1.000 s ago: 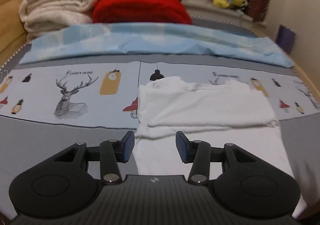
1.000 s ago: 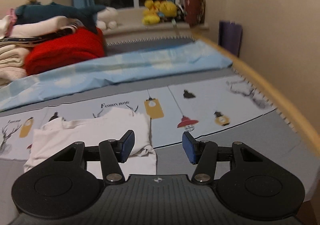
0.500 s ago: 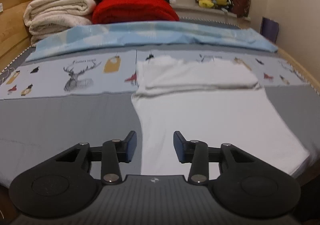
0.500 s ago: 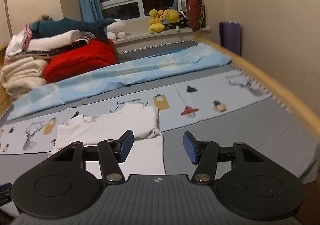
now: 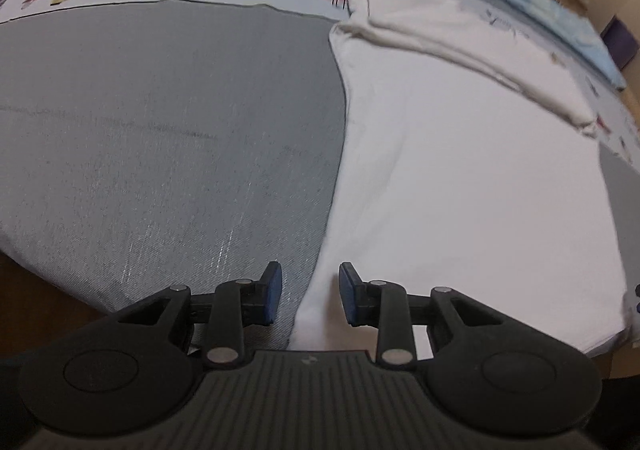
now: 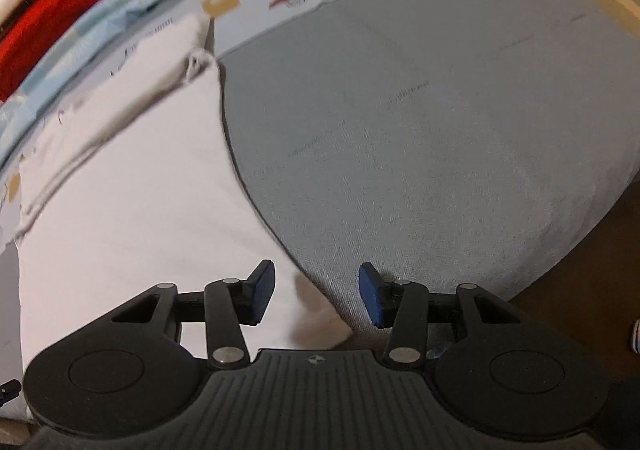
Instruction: Fold small clothes
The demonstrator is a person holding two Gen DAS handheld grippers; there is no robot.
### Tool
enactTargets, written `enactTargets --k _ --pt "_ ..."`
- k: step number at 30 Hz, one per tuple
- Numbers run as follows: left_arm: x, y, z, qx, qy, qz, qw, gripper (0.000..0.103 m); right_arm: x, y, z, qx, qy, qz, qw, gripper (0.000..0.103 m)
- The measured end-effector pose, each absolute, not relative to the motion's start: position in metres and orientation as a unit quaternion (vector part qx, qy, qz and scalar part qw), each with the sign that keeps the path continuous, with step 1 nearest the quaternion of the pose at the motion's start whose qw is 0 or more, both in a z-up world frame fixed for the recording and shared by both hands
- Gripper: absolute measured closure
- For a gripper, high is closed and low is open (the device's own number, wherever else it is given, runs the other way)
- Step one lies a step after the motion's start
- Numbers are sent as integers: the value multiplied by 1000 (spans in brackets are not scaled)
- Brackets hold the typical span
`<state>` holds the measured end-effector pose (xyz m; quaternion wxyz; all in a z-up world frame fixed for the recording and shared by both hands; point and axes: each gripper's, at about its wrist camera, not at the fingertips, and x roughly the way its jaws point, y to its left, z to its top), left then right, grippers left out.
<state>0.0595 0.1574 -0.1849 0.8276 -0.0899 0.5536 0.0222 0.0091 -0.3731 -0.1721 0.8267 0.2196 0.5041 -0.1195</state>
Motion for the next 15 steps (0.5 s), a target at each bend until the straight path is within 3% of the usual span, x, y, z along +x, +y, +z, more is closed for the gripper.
enactTargets --k 8,10,12,13,15 --pt "64 162 -198 -102 582 29 806 68 18 -349 -189 143 550 -94 817 53" --pt "66 157 -203 -95 588 22 803 69 18 -344 -189 131 553 -83 819 62" --pt "66 153 -204 -77 589 15 804 76 18 -343 -188 136 551 -70 820 94" --pt "65 150 -204 -69 588 8 806 96 17 -347 -186 146 546 -67 822 94" --pt "63 149 -199 -71 582 3 810 99 14 -352 -178 155 527 -73 832 95"
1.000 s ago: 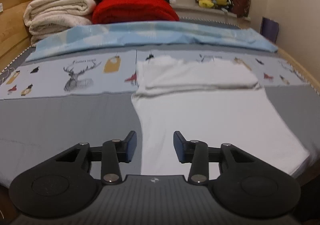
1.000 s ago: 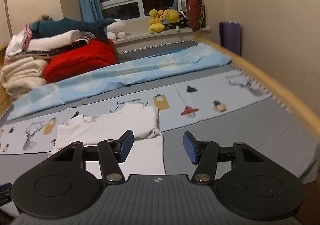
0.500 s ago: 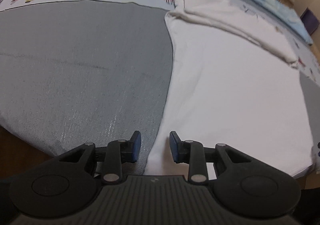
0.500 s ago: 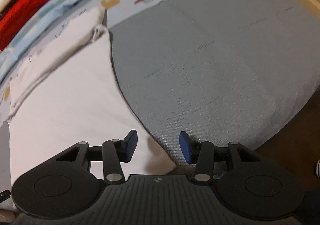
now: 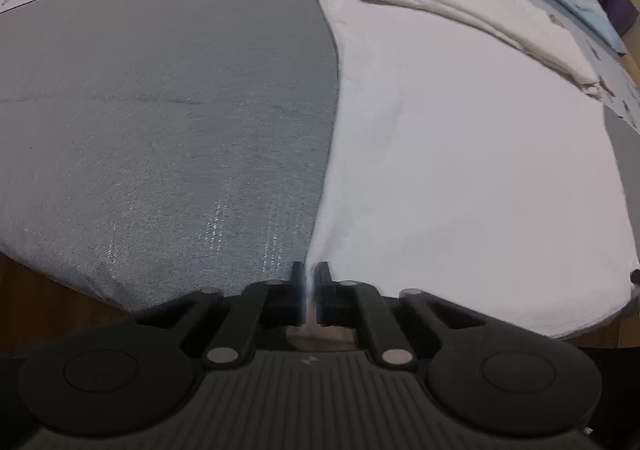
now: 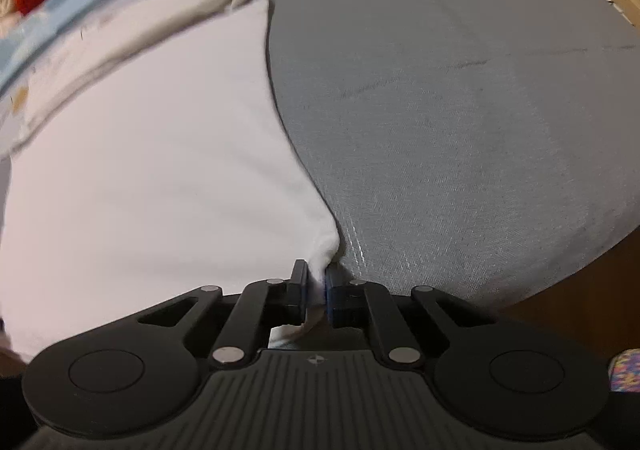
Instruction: Fold small clothes
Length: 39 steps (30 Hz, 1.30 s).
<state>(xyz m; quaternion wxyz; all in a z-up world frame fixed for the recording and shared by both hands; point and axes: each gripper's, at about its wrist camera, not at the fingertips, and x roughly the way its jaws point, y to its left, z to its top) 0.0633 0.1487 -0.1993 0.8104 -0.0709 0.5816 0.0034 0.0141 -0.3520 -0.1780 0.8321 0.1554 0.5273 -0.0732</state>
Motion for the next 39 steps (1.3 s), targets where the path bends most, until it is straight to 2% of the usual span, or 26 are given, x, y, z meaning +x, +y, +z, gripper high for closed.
enactTargets --k 4,8,9,12,17,32,33,34,35,39 --pt "54 152 -178 -85 550 -4 831 99 2 -361 -164 186 497 -76 844 96" --pt "55 156 -182 -96 564 -3 820 98 4 -360 -176 187 523 -83 828 94" --pt "54 157 -186 -100 571 1 815 95 6 -360 -181 185 532 -86 822 89" --pt "55 159 -195 -105 586 3 803 84 10 -355 -185 169 539 -91 820 86" --pt "54 150 -204 -78 597 2 798 84 10 -352 -189 157 547 -94 817 79" --pt "54 145 -207 -72 594 8 801 84 11 -347 -189 145 547 -93 819 79" --pt "54 145 -207 -71 594 8 802 85 11 -346 -189 146 546 -91 820 84" --pt "53 145 -207 -72 592 6 802 97 10 -346 -187 149 540 -84 824 93" --pt "53 144 -206 -71 589 4 805 97 9 -346 -184 151 534 -77 828 97" --pt "50 146 -197 -81 571 4 817 97 7 -352 -180 157 525 -87 832 97"
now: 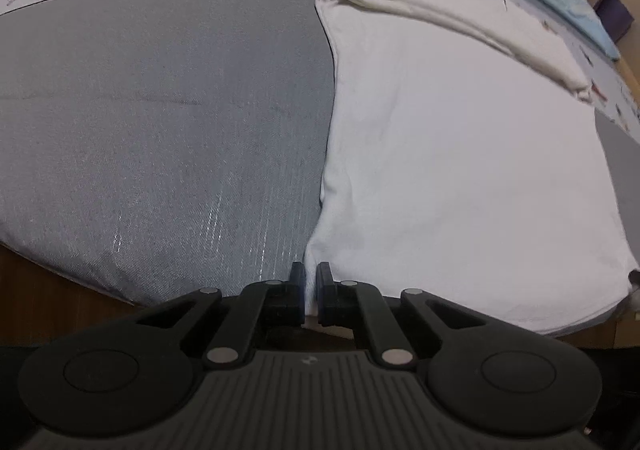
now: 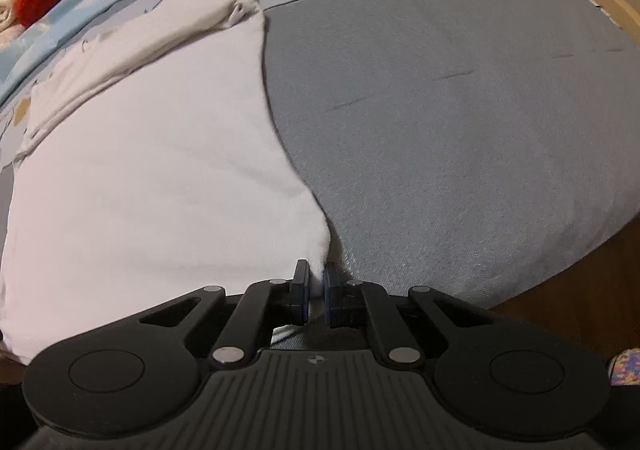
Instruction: Fold small clothes
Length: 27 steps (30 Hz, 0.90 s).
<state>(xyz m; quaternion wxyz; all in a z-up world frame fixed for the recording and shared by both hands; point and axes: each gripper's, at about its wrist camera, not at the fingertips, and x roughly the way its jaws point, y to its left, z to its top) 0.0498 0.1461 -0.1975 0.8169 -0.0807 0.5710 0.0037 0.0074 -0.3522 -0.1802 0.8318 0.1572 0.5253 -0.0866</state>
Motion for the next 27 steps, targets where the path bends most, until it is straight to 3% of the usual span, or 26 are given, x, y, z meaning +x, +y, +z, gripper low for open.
enactTargets --k 8,27 --pt "48 147 -205 -81 596 3 799 93 10 -353 -184 155 542 -98 820 89" --pt "49 145 -206 -77 597 4 799 93 12 -351 -184 154 544 -98 819 88"
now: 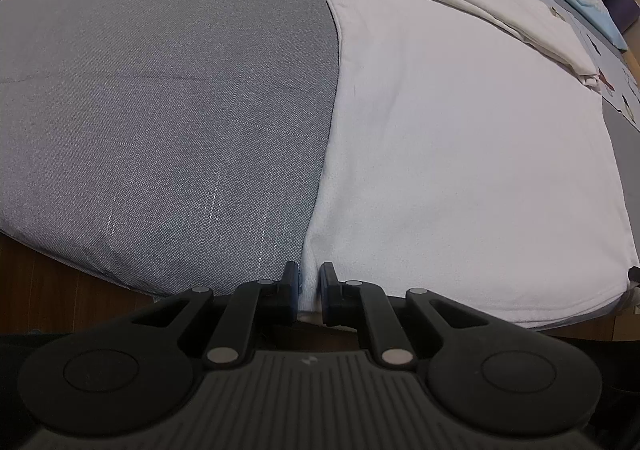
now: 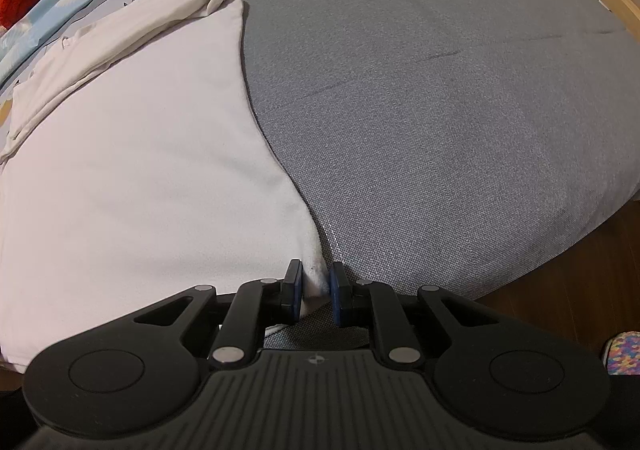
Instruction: Fold small clothes
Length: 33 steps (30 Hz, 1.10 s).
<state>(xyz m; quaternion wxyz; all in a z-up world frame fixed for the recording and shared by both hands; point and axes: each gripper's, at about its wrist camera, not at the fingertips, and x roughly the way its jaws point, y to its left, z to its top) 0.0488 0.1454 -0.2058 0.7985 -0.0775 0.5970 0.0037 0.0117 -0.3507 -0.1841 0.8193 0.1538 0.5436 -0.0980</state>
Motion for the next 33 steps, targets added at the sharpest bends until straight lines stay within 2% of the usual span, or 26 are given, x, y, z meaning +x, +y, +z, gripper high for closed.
enactTargets --k 5,8,11,18,26,29,33 --pt "52 146 -208 -75 596 2 799 93 13 -349 -184 151 544 -96 820 88" --pt "51 144 -207 -69 593 -1 803 96 12 -349 -181 150 537 -92 825 96" --pt "51 143 -197 -70 575 -5 815 97 8 -350 -166 160 506 -86 843 97" --pt "33 152 -113 -60 496 -64 864 98 -17 -364 -76 204 395 -40 895 97" --pt "-44 188 -11 -79 426 -126 893 98 -119 -379 14 234 313 15 920 97" --pt "-56 197 9 -107 408 -141 895 98 -133 -385 21 247 308 8 919 97" --pt "-27 194 2 -117 412 -142 893 98 -94 -391 3 253 333 -9 908 97"
